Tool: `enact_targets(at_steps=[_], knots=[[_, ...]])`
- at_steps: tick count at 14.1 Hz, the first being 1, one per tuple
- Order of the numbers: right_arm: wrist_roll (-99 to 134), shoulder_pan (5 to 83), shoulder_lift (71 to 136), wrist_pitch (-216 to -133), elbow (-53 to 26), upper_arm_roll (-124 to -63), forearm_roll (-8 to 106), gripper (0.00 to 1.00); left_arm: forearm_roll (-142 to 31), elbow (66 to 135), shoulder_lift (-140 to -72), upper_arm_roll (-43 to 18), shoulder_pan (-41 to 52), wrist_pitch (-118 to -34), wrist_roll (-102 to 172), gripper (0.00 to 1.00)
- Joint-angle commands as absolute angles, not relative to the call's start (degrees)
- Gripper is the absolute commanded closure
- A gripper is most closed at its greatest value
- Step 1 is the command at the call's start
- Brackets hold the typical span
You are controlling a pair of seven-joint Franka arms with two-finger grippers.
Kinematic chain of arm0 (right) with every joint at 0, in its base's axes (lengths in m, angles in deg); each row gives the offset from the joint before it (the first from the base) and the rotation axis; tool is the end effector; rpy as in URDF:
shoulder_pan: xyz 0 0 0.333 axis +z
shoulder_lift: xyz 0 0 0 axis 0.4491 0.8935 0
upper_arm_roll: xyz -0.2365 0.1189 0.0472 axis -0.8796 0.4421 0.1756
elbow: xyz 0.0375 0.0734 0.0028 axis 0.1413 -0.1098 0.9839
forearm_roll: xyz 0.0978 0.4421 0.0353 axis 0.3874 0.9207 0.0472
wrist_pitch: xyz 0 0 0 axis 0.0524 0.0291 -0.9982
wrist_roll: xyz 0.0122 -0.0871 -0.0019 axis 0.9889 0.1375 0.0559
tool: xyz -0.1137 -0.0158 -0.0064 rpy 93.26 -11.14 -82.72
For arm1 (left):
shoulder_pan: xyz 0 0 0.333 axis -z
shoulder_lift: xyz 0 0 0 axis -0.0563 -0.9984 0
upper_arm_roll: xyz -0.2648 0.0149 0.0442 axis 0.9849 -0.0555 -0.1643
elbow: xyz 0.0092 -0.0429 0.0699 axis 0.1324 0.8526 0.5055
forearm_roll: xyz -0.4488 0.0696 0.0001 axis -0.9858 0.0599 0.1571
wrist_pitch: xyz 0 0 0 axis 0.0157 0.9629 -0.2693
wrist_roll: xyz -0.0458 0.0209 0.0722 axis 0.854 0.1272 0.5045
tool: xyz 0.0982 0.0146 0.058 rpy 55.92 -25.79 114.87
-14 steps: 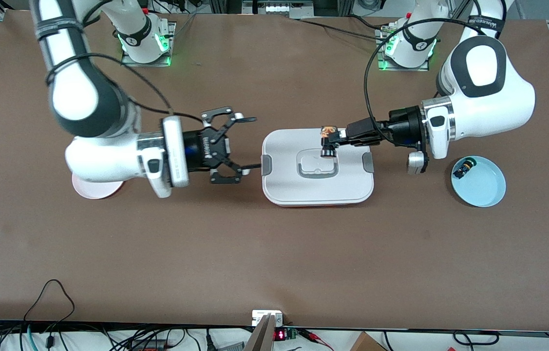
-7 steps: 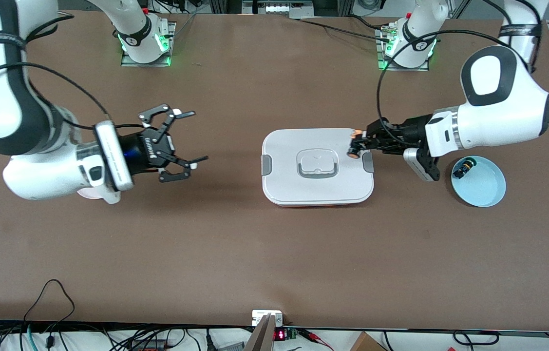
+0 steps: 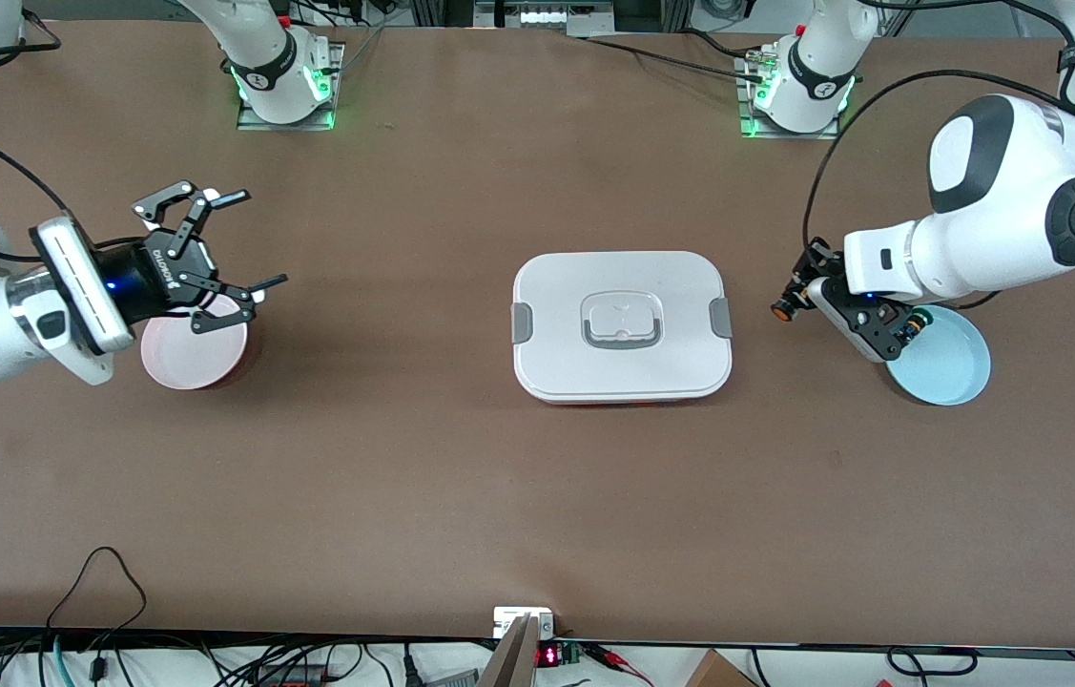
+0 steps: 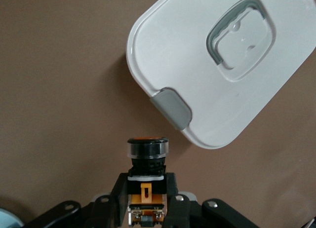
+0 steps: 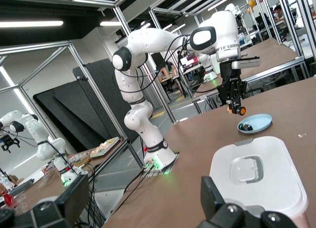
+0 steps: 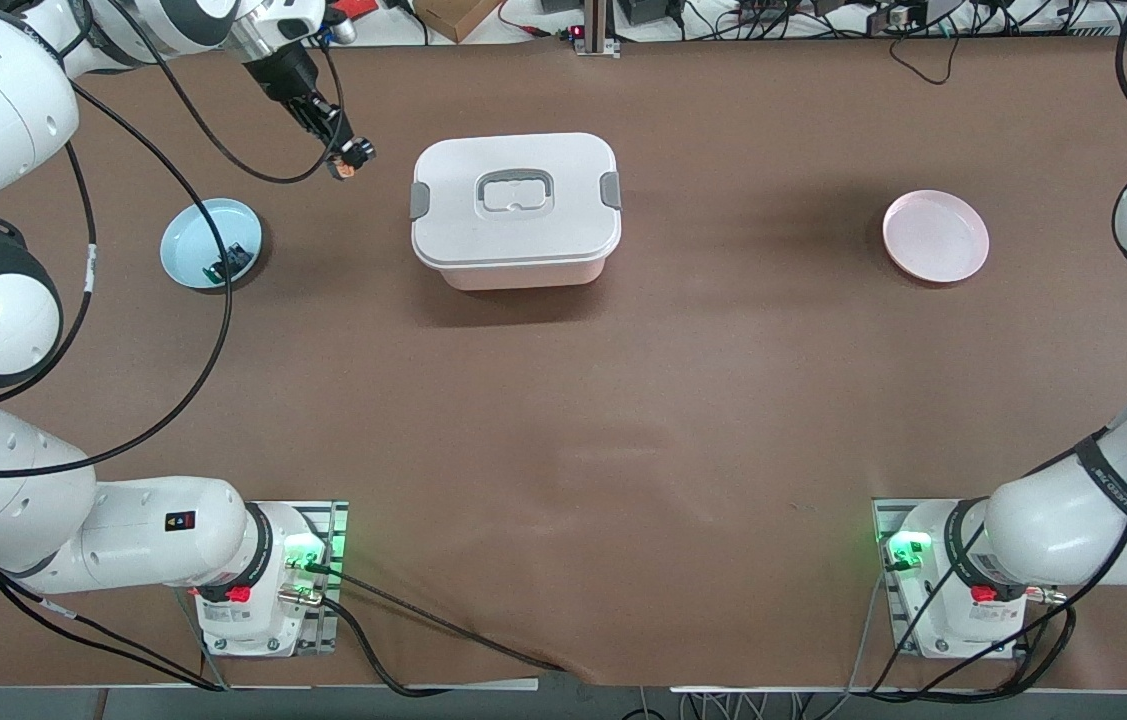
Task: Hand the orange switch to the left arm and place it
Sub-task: 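Lower the switch with the left gripper into the light-blue dish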
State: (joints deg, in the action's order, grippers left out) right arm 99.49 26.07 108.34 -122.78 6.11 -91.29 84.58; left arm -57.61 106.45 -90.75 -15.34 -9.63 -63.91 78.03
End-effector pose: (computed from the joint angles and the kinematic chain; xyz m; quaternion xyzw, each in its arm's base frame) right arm 0.6710 0.0972 0.4176 -0.5365 -0.5320 -0.1971 0.6247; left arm 0.6206 -0.1137 0.3365 0.9242 -0.3521 -0.0657 0.1328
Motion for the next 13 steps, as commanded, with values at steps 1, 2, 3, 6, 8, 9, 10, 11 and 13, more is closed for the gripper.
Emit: enact_targets(at_steps=[1, 2, 3, 6, 8, 9, 10, 11, 13], knots=[[97.3, 25.7, 101.6, -123.8, 6.1, -91.5, 73.4, 0.00, -46.7, 104.9, -92.8, -15.1, -9.9, -62.6, 83.0, 0.81], [95.2, 25.5, 98.4, -125.4, 5.2, -91.5, 68.9, 0.00, -42.3, 105.0, -93.5, -15.1, -9.8, -62.5, 84.4, 0.81], [92.2, 25.3, 94.7, -127.1, 3.7, -91.5, 64.1, 0.00, -38.0, 105.1, -94.2, -15.1, -9.7, -62.5, 86.1, 0.80], [85.3, 25.5, 88.9, -128.4, 3.5, -91.4, 49.5, 0.00, -32.0, 105.5, -97.1, -15.1, -12.8, -63.1, 93.0, 0.80], [82.1, 26.0, 86.3, -134.6, 3.4, -91.2, 38.1, 0.00, -29.3, 105.3, -99.2, -15.1, -14.6, -64.2, 98.8, 0.80], [82.2, 27.7, 85.4, -138.6, 3.2, -91.2, 32.1, 0.00, -27.8, 105.4, -99.9, -15.1, -15.6, -65.0, 101.2, 0.80], [82.4, 29.2, 85.2, -143.0, 3.2, -91.1, 26.5, 0.00, -27.1, 105.5, -100.8, -15.1, -16.4, -65.7, 104.2, 0.80], [82.1, 30.5, 85.2, -146.4, 3.2, -91.0, 22.8, 0.00, -27.0, 105.5, -101.8, -15.1, -18.2, -67.3, 107.4, 0.80], [82.0, 31.4, 85.2, -153.2, 2.0, -90.9, 22.7, 0.00, -27.0, 105.5, -104.3, -15.1, -22.3, -71.8, 114.1, 0.80]])
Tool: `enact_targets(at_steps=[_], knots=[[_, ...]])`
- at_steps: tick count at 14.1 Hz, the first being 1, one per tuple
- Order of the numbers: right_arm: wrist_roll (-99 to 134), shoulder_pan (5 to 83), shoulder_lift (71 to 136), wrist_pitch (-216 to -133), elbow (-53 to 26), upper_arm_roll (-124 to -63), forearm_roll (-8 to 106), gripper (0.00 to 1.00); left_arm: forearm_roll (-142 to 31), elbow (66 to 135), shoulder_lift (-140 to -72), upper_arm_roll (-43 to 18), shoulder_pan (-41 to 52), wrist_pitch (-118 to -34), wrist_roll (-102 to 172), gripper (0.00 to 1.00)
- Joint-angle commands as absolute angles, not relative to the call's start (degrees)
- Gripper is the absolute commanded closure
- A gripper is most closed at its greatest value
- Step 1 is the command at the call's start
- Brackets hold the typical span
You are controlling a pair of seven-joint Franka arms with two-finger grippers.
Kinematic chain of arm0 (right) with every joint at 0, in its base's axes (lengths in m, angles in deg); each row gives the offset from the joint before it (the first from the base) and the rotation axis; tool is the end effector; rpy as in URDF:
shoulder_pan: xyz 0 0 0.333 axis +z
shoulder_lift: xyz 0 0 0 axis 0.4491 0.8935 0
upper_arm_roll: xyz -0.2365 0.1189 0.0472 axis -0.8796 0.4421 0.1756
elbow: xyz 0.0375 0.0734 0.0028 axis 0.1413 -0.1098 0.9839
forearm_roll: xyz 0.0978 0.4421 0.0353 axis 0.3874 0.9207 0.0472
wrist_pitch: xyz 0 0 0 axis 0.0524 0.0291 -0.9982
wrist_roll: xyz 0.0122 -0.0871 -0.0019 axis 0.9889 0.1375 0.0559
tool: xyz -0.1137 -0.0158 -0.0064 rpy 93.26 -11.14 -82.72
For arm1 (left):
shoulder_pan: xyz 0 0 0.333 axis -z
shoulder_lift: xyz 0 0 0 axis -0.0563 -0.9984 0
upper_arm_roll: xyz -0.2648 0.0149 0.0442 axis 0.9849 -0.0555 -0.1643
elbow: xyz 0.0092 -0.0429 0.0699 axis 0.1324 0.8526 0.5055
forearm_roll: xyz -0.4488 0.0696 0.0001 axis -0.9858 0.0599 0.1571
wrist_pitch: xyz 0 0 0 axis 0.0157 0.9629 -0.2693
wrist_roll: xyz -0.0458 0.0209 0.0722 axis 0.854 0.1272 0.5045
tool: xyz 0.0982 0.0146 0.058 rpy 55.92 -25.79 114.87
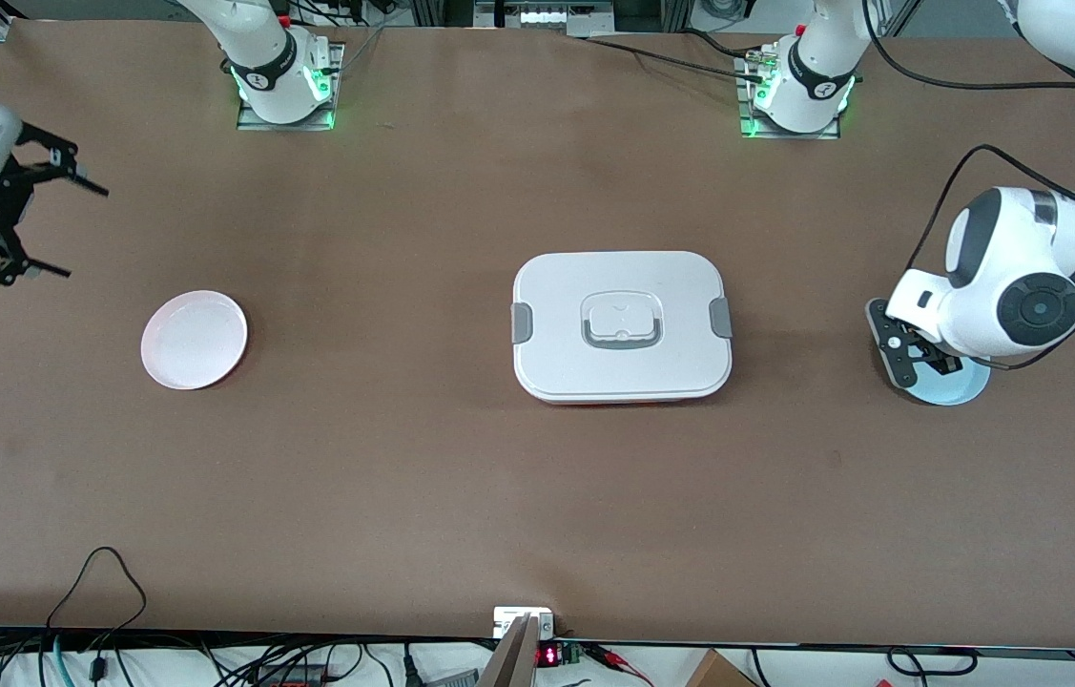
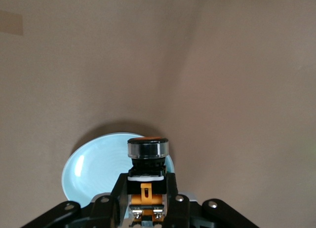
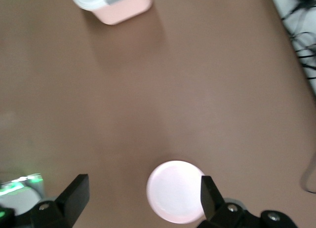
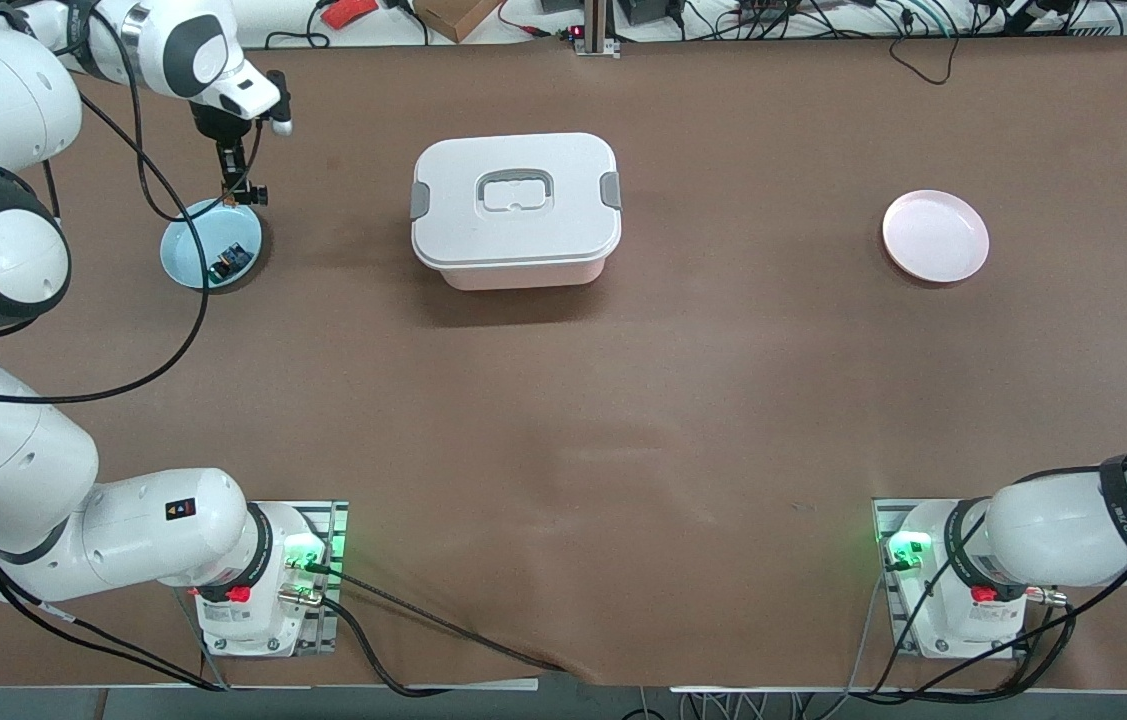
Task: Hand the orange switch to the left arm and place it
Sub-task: 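Lower the switch with the left gripper into the light-blue dish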
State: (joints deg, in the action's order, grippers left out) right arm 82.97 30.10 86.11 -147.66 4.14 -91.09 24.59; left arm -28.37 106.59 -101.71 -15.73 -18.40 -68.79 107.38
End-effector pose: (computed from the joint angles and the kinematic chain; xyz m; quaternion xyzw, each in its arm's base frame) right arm 0.6432 0.0309 0.5797 -0.8078 -0.5798 -0.0659 0.0833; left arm 0.6322 0.0257 0.2218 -0.7858 0.5949 0.1691 0.0005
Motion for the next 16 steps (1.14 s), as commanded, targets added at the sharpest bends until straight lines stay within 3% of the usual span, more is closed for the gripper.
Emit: enact_targets(at_steps=[1, 9, 16], knots=[[80.2, 31.6, 85.2, -154.6, 1.8, -90.9, 22.6, 0.00, -27.0, 105.5, -105.4, -15.1, -23.7, -73.6, 116.9, 0.80], [31.6, 31.8, 82.6, -148.2, -2.1, -90.8, 19.5, 0.00, -24.5, 105.8, -111.7, -15.0, -30.3, -82.8, 125.1, 0.80], [17.8, 31.8, 82.1, -149.0, -7.1, -90.7, 13.0, 0.00, -24.5, 105.7, -113.7, -15.0, -31.8, -85.1, 127.2, 0.80]])
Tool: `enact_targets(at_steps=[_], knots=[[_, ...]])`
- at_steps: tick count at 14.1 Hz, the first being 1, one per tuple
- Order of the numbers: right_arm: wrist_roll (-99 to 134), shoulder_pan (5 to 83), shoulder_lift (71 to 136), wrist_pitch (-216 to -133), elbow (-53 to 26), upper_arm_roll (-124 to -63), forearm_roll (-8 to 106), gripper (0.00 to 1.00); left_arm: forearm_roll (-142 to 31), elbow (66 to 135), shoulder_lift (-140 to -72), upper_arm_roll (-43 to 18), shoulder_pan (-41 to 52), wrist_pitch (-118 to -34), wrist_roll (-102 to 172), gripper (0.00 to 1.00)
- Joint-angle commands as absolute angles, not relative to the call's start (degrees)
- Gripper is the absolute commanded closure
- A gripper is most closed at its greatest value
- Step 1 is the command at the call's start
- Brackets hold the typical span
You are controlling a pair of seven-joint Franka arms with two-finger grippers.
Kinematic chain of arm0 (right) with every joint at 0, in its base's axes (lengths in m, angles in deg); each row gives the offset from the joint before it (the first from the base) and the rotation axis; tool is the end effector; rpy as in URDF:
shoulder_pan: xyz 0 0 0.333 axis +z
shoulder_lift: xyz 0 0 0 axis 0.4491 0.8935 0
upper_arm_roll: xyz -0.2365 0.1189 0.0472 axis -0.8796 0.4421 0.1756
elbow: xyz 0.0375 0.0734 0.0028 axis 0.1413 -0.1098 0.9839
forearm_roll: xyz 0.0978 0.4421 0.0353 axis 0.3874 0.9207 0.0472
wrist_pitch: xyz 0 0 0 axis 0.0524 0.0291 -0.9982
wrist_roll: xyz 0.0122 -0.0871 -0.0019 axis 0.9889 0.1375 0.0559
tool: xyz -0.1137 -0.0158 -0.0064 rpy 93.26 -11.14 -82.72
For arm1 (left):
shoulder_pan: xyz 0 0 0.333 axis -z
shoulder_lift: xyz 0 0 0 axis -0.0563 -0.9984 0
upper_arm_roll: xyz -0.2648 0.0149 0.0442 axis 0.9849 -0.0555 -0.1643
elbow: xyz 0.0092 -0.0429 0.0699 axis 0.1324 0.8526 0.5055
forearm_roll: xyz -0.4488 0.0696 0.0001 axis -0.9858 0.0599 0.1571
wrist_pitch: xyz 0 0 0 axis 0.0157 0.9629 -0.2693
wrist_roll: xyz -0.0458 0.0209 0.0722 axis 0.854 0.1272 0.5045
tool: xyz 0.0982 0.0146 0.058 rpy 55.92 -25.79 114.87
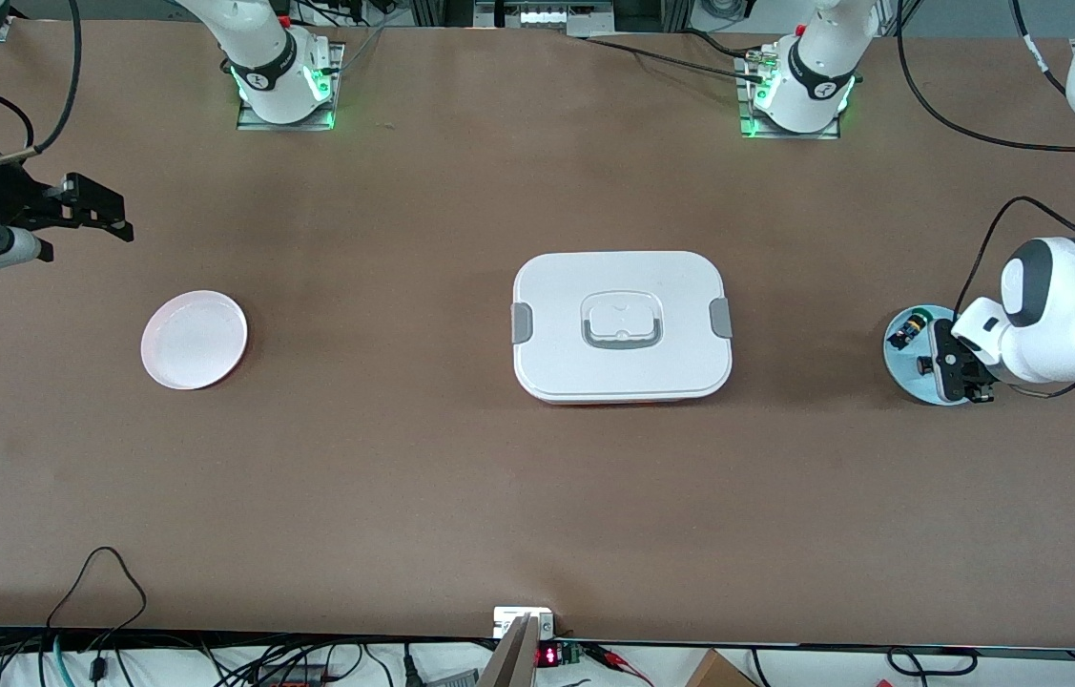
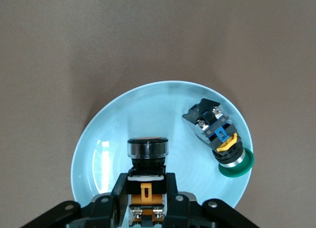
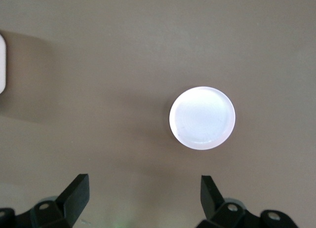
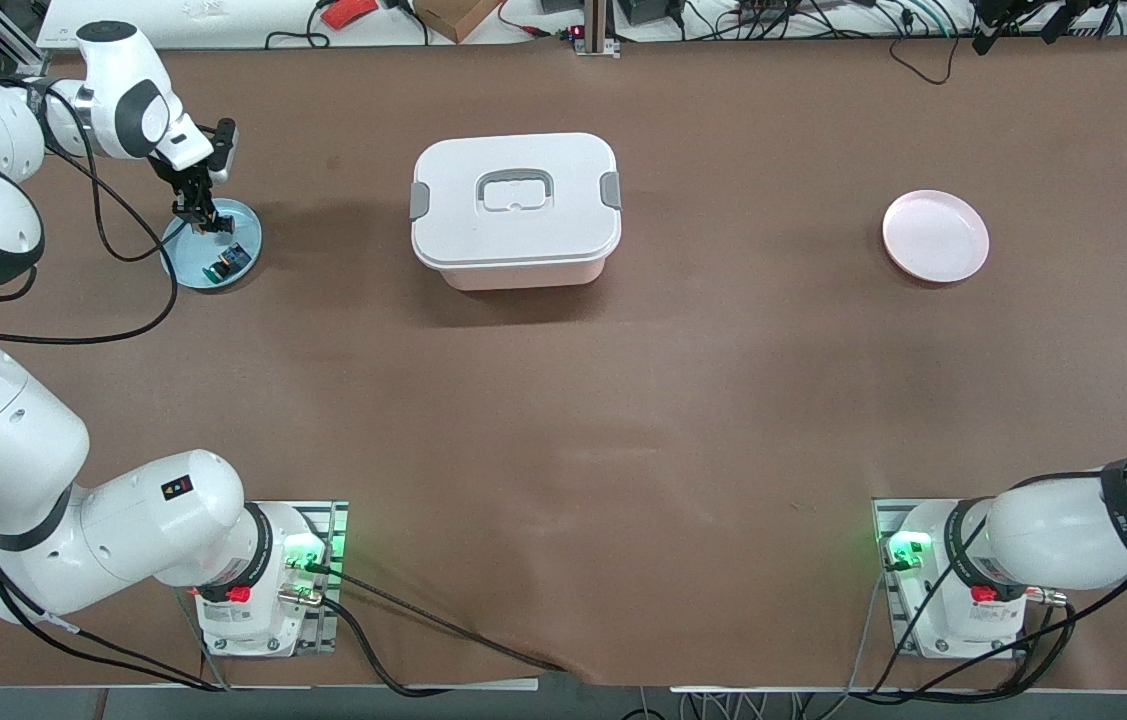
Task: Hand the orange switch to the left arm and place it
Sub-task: 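Open the left gripper to release the switch in the dish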
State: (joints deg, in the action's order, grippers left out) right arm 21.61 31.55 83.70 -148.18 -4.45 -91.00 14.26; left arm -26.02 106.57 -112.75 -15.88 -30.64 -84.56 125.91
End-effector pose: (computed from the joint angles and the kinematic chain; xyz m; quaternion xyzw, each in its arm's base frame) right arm 0.6285 0.0258 0.5250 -0.9943 -0.0960 0.0423 0.0200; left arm 0.6208 0.1473 0.1181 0.7375 -0.6655 -0.1110 0.0280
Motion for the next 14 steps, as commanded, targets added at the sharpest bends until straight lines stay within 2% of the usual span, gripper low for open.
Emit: enact_targets(at_steps=[1, 6, 8, 9, 10, 11, 12, 14], knots=[[15.0, 32.2, 82.1, -148.8, -6.9, -90.6, 13.0, 0.00, -24.5, 105.7, -113.9, -15.1, -31.9, -85.1, 127.2, 0.80], [13.0, 34.2, 82.4, -149.4, -6.6, -90.6, 10.8, 0.00, -24.4, 105.4, -114.0, -15.0, -32.1, -85.1, 127.2, 0.77], [13.0, 35.2, 82.7, -148.2, -4.2, -90.6, 9.8, 0.00, -24.5, 105.2, -114.0, -15.0, -32.1, -85.1, 127.1, 0.67], [12.9, 35.0, 82.7, -147.4, -3.8, -90.6, 9.3, 0.00, -24.5, 104.9, -113.9, -15.0, -32.0, -85.0, 127.1, 0.66], [13.2, 34.8, 82.7, -147.3, -3.7, -91.1, 9.2, 0.00, -24.5, 104.9, -113.9, -14.9, -31.9, -85.0, 127.0, 0.59], [13.2, 34.4, 82.7, -147.3, -3.7, -91.3, 9.2, 0.00, -24.5, 104.9, -113.7, -14.7, -31.8, -84.8, 127.1, 0.40], [13.1, 34.4, 82.7, -147.4, -3.3, -91.4, 9.3, 0.00, -24.5, 104.8, -113.5, -14.5, -31.8, -84.4, 127.3, 0.00], [13.1, 34.7, 83.0, -147.4, -3.3, -91.3, 9.0, 0.00, -24.5, 104.8, -113.2, -14.4, -31.7, -84.1, 127.2, 0.00]])
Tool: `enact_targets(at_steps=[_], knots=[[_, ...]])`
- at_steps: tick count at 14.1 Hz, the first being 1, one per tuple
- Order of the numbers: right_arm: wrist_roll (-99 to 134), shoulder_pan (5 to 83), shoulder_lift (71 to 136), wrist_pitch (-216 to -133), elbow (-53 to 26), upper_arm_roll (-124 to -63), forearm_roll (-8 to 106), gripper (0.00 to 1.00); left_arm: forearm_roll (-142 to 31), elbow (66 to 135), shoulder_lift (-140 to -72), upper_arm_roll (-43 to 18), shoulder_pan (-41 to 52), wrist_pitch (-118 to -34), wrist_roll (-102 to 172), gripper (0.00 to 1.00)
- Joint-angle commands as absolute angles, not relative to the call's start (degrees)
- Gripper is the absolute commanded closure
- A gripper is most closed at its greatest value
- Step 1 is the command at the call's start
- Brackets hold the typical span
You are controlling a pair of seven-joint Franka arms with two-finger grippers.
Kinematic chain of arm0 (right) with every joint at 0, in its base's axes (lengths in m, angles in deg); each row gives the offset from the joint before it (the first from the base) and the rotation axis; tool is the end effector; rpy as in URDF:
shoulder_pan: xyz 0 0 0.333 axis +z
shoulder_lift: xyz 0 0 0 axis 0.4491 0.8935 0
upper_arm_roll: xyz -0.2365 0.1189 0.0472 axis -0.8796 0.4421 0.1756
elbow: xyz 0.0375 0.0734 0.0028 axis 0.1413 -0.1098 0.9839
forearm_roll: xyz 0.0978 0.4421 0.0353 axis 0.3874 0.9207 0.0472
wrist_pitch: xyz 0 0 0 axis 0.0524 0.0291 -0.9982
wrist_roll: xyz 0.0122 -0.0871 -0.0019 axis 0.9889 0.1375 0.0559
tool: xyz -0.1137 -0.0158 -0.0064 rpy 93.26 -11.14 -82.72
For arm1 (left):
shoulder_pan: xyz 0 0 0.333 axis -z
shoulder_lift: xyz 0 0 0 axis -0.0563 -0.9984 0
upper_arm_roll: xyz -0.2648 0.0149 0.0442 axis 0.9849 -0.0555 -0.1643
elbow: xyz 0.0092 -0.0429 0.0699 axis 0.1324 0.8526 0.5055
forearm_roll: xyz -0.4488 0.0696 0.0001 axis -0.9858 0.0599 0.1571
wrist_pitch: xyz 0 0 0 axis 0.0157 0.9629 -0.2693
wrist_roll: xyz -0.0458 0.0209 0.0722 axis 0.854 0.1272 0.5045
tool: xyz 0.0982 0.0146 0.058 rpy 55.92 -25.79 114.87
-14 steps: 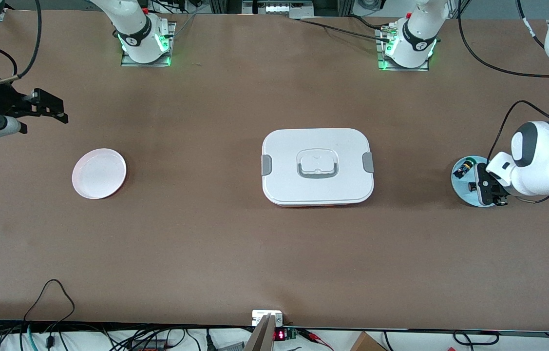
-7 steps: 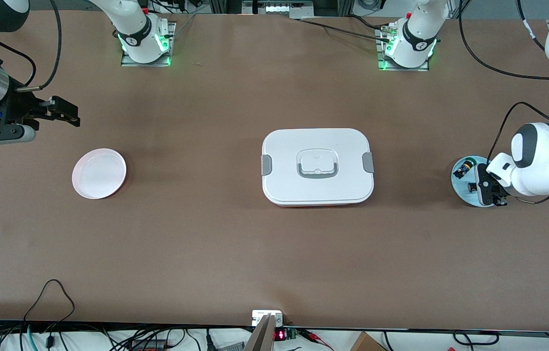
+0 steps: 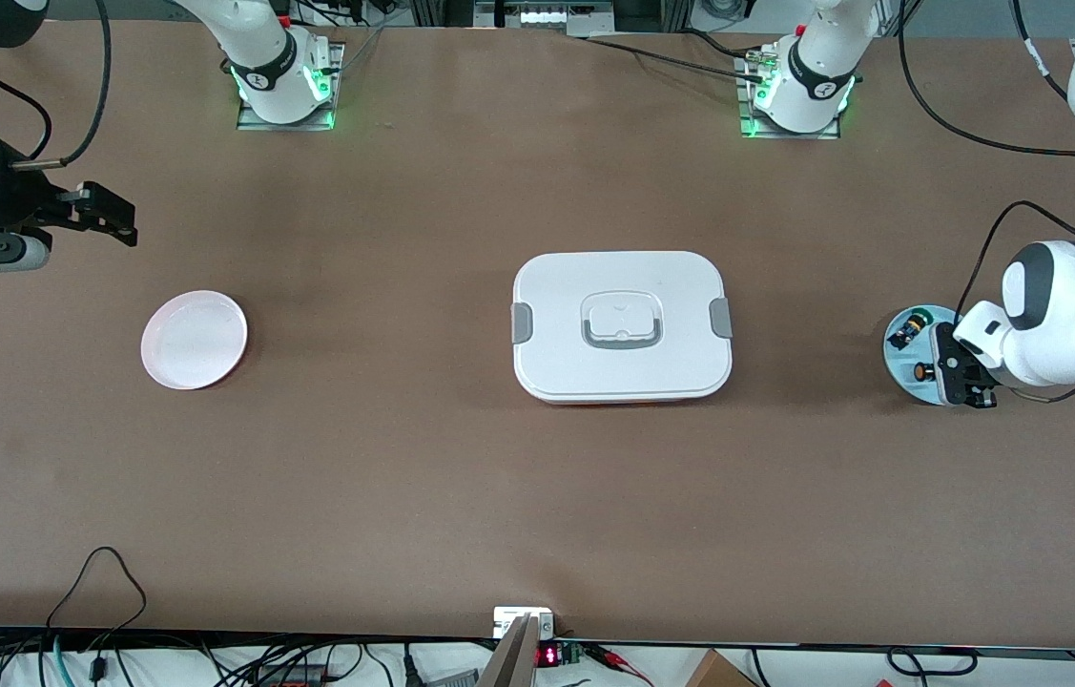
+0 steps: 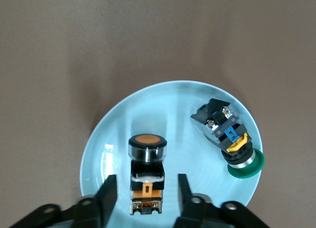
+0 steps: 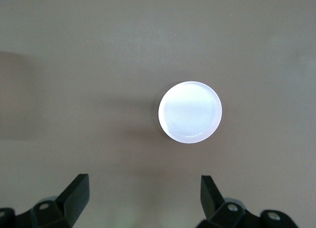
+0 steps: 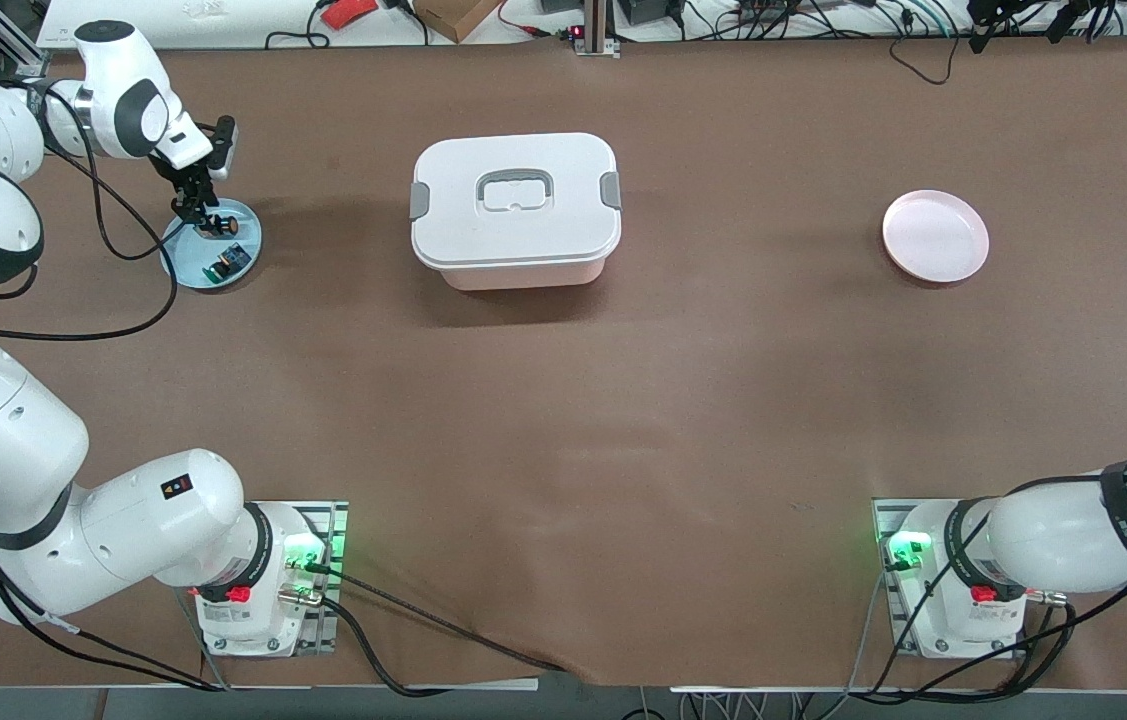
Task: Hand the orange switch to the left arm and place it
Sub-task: 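Open the left gripper to release the switch in the dish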
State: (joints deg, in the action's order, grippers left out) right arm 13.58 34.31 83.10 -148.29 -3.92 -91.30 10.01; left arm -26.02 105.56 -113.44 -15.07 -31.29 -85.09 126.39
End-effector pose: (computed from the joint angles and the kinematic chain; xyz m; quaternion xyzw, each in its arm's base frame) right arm 0.6263 0.0440 0.5366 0.9981 0.0484 -0.0321 0.0205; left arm 0.6271 0.1471 0.1200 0.7360 -0.6689 -0.1012 0.0251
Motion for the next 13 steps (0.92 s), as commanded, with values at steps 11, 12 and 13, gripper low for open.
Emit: enact_targets(at_steps=[11, 12, 13], knots=[[13.0, 34.7, 83.0, -147.4, -3.3, -91.2, 8.6, 0.00, -32.7, 86.9, -110.6, -8.7, -27.2, -55.6, 108.7, 0.00], [13.0, 34.8, 83.0, -147.5, -3.3, -91.2, 8.7, 0.00, -32.8, 85.1, -110.5, -7.2, -26.9, -52.8, 104.2, 0.00], [13.0, 34.9, 83.0, -147.6, -3.3, -91.1, 8.6, 0.00, -32.8, 83.7, -110.3, -5.1, -26.9, -50.4, 98.8, 0.00]])
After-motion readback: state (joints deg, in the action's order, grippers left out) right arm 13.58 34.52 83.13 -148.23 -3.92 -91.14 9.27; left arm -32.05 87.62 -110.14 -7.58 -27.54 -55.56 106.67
